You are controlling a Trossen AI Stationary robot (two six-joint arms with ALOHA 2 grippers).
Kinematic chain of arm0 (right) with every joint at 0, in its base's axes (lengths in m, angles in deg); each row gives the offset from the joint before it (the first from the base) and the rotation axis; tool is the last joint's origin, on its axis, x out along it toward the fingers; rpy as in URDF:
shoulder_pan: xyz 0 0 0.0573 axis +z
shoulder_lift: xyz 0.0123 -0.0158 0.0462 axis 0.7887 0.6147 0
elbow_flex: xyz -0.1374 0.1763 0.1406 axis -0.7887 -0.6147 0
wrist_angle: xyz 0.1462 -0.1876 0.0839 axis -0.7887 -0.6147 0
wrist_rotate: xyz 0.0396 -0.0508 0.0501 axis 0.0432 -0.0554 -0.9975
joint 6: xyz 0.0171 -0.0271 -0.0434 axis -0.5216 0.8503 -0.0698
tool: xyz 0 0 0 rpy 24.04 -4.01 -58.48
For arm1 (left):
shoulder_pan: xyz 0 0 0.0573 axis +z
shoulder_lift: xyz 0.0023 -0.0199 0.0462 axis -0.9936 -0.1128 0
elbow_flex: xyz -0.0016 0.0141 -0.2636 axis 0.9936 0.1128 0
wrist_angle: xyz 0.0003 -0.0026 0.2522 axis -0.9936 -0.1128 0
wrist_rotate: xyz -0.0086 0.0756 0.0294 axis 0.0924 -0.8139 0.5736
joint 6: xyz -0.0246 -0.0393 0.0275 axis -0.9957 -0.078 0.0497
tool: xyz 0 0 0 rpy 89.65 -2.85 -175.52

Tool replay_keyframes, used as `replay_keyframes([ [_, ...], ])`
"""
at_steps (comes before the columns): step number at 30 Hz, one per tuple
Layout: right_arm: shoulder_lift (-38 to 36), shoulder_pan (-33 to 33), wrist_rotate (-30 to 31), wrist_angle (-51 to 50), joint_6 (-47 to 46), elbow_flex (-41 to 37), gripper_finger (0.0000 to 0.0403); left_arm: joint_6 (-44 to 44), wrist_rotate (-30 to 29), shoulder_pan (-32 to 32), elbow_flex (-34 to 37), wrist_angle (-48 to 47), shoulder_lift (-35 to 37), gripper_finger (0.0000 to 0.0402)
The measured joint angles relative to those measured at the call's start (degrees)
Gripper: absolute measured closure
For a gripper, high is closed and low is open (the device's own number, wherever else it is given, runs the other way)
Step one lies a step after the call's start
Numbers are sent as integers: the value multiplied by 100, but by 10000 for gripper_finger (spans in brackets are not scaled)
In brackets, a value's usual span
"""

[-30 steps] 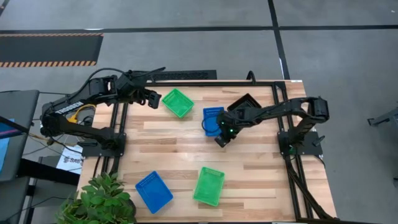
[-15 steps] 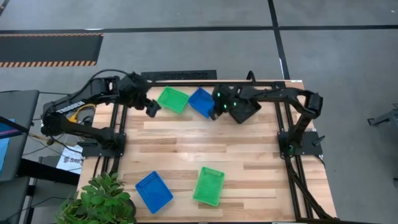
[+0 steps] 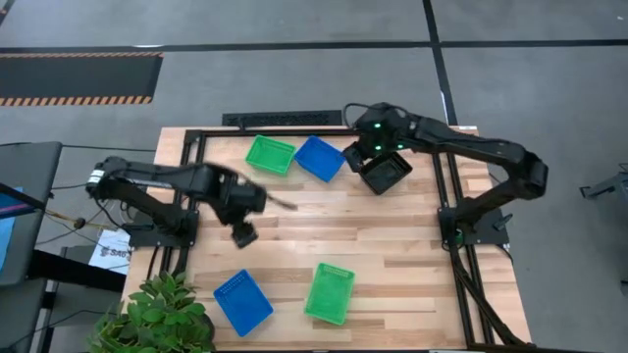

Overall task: Stack baskets by color
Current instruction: Stack the bottom blue bin on the top blue bins

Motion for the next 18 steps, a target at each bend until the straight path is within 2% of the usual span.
replay_keyframes([
  [3,-247,-26,-11,-62,16,3,324,-235,61,-600,124,29,-34,128],
  [9,-503,-49,-11,-435,260,2,324,-1091,157,-1599,983,1174,-4,128],
  [14,-473,-49,-17,-759,318,-2,324,-1966,186,-2058,1768,1801,-10,128],
  [18,-398,11,-17,-792,427,-4,324,-2267,252,-2375,2209,2124,-10,128],
])
